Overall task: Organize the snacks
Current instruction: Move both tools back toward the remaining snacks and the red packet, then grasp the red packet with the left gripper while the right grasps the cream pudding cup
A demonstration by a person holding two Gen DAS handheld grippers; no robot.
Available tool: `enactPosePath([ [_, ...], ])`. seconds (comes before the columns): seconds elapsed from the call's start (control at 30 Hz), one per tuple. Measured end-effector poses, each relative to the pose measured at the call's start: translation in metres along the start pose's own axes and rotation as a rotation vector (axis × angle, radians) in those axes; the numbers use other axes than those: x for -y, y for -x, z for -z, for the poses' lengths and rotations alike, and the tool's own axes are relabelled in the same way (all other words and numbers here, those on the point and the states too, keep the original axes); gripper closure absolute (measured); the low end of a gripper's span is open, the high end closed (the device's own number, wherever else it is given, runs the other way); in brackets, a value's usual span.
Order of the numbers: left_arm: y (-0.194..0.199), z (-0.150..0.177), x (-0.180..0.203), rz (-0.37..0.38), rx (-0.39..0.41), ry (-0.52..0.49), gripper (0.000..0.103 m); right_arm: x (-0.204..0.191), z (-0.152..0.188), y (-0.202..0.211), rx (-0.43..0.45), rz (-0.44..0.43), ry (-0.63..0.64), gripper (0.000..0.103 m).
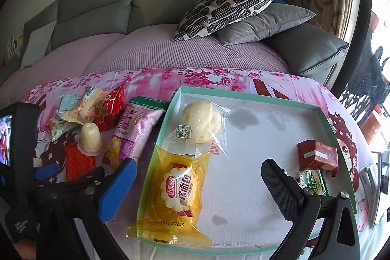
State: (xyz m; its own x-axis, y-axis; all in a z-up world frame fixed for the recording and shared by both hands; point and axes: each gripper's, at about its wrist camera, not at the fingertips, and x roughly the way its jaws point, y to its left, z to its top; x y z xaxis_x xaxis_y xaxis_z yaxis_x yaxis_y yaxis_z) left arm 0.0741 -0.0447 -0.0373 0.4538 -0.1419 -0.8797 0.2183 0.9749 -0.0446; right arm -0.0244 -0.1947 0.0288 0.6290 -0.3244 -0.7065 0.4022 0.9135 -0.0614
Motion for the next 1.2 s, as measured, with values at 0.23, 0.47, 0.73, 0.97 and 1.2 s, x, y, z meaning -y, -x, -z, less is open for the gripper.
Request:
enactPosePath([
  [0.23,0.003,0.003,-0.038,-0.052,0.000,0.079,0.003,-0.001,0.001,-0.003,-0.012,-0.004,0.003,0.000],
  [0.47,0.007,0.009,-0.041,-0.052,-0.003,0.081,0.004,-0.016,0.002,-0.004,-0.005,-0.033,0.044,0.000],
  [0.73,0.001,0.000,-0.047,-0.035,-0.005,0.074,0.007,-0.037,0.000,0.000,0.021,-0.104,0.089,0.000],
  [0.97,0.007,-0.002,-0.061,-0.010,0.009,0.125,0.027,-0.063,-0.009,-0.001,0.008,-0.236,0.098,0.000],
  [1.2,0.011,-0.001,-0.067,0.016,0.007,0.114,0.036,-0.090,-0.018,-0.009,0.003,-0.315,0.170,0.004],
])
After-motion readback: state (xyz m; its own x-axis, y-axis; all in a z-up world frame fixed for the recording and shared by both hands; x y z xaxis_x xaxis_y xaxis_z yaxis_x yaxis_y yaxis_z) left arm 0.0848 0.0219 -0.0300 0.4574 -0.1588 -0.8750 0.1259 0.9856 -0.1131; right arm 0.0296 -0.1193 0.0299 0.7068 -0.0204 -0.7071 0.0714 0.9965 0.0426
